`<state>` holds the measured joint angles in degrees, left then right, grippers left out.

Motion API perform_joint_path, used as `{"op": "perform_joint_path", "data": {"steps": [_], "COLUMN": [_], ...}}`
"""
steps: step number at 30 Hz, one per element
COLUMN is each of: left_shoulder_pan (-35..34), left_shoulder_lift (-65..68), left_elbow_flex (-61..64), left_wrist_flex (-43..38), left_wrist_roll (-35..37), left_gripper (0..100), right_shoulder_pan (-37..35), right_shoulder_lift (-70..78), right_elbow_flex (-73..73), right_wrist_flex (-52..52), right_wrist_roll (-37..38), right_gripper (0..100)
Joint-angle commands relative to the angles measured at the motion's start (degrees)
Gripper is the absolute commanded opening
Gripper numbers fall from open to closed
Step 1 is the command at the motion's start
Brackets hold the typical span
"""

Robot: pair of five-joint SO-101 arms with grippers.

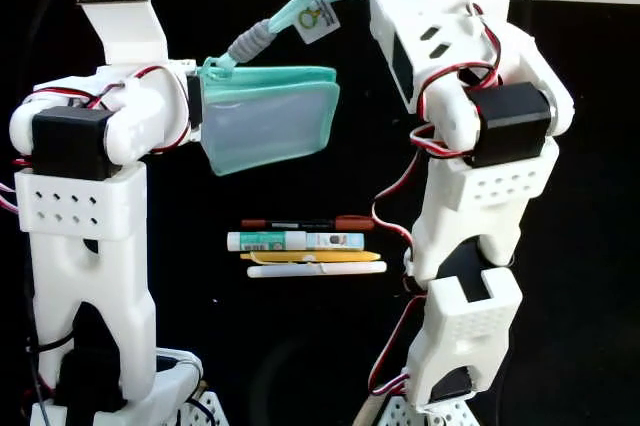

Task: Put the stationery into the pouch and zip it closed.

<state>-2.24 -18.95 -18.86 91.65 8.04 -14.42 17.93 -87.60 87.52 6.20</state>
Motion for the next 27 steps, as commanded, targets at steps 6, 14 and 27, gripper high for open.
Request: {"op": "perform_joint_path", "data": {"steps": [6,14,27], "left_shoulder_pan": [-4.3,-4.6,-4.6], "left_shoulder_lift": [-0.5,-0.5,-0.5], "left_elbow_flex": [-0.1,0.0,4.3], "left_wrist_flex": [-2.0,-2.1,-3.7], "left_wrist_roll": [-1.8,-1.9,-1.9], "left_gripper": [1,1,1], "right_shoulder_pan": [5.0,9.5,14.2], "right_shoulder_lift": [2.0,7.3,8.8], "right_elbow_flex": [0.0,-0.6,-0.4], "right_wrist_flex": [3.1,4.8,4.8], "right_wrist_roll": [-0.5,-0.6,-3.0], "right_gripper": [0.8,0.8,0.8]}}
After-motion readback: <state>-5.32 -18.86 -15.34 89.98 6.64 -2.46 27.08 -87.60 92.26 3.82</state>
